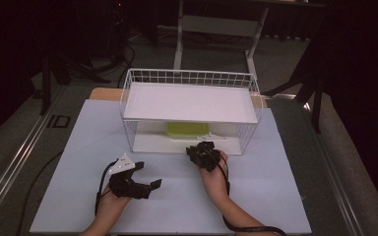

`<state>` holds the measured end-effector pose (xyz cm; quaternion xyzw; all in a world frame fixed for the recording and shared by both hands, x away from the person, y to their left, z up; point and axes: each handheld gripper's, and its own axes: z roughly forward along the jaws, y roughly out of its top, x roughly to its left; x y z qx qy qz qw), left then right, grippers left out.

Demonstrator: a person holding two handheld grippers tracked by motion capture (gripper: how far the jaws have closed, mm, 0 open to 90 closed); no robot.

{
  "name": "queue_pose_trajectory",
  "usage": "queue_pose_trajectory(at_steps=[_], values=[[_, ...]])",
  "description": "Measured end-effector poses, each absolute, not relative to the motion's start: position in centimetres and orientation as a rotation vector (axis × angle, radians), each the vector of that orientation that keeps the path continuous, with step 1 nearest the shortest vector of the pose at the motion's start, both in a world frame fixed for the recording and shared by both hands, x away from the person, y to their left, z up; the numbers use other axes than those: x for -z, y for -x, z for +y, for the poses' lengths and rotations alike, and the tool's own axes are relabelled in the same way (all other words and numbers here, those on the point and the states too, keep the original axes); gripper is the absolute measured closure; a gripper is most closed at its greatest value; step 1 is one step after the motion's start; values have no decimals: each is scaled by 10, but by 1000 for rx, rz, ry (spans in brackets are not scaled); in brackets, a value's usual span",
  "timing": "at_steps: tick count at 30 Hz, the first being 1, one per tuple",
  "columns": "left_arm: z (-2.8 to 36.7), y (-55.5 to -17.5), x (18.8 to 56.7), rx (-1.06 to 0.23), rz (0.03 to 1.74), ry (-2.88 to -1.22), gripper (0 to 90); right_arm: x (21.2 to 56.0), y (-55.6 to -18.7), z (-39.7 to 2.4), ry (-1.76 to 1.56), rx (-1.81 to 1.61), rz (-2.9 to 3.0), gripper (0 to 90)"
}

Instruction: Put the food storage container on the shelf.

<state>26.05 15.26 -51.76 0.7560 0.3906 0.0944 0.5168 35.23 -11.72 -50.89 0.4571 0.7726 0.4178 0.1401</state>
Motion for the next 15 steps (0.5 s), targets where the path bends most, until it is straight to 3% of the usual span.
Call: queue_pose_trajectory(at_steps=[5, 11, 13, 15], values=[[152, -260, 515, -227, 929, -1829, 29, 501, -338, -127, -1301, -1254, 2252, 600], [151, -260, 509, -216, 889, -1853, 29, 499, -325, -137, -1237, -1371, 2284, 277], [151, -260, 507, -208, 889, -1853, 29, 497, -320, -141, -1209, -1407, 2300, 203], [152, -259, 505, -218, 884, -1856, 29, 496, -317, -144, -1193, -1424, 2295, 184]])
